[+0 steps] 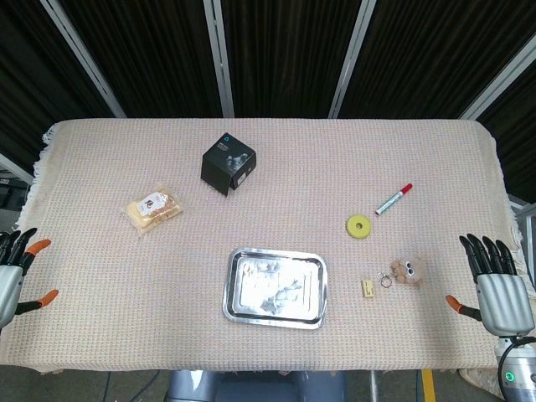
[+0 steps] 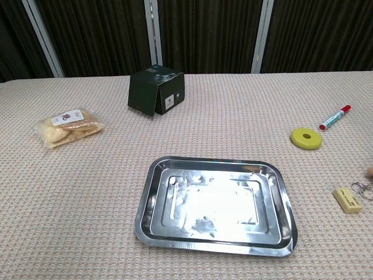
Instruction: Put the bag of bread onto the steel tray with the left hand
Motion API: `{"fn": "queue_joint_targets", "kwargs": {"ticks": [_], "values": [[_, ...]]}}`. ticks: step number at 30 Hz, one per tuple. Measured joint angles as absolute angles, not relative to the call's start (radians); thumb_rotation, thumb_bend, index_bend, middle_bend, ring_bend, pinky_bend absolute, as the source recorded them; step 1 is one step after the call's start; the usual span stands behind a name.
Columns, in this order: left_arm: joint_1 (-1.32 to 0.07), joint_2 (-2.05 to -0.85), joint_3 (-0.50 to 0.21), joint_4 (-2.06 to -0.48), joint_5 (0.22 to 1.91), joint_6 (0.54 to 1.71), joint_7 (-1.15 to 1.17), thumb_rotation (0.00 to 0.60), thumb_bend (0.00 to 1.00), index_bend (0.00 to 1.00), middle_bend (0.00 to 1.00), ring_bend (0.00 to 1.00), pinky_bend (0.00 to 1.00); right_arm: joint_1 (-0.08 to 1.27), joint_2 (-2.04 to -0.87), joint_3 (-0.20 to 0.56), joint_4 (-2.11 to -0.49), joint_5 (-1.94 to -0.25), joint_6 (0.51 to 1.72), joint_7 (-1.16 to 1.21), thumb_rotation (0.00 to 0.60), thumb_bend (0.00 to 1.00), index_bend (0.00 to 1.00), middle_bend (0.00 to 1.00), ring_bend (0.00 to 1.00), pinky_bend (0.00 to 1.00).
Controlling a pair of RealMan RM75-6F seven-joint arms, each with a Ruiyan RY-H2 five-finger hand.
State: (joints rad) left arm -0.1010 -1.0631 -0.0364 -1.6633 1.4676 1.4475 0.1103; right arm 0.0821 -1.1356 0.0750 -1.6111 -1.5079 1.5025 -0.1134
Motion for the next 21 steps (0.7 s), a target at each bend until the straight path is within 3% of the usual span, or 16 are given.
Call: {"fn": "queue_joint_targets", "kwargs": {"ticks": [11, 21], "values": [[-0.093, -1.124, -0.056, -1.602, 1.531, 1.55, 0.104, 0.56, 0.0, 0.18, 0.04, 0.0, 0.0, 0.078, -1.145, 0.074, -1.593, -1.514, 1.513, -0.095, 0.6, 0.0, 0.03, 0.05, 0.0, 0.03], [-0.093, -1.133, -0.054, -1.59, 1.533, 1.542, 0.087, 0.561, 0.0, 0.19, 0.04, 0.0, 0.0, 0.073, -1.148, 0.073, -1.583, -1.522, 1.525, -0.079, 0.6, 0.0, 0.03, 0.05, 0.0, 0.03]]}}
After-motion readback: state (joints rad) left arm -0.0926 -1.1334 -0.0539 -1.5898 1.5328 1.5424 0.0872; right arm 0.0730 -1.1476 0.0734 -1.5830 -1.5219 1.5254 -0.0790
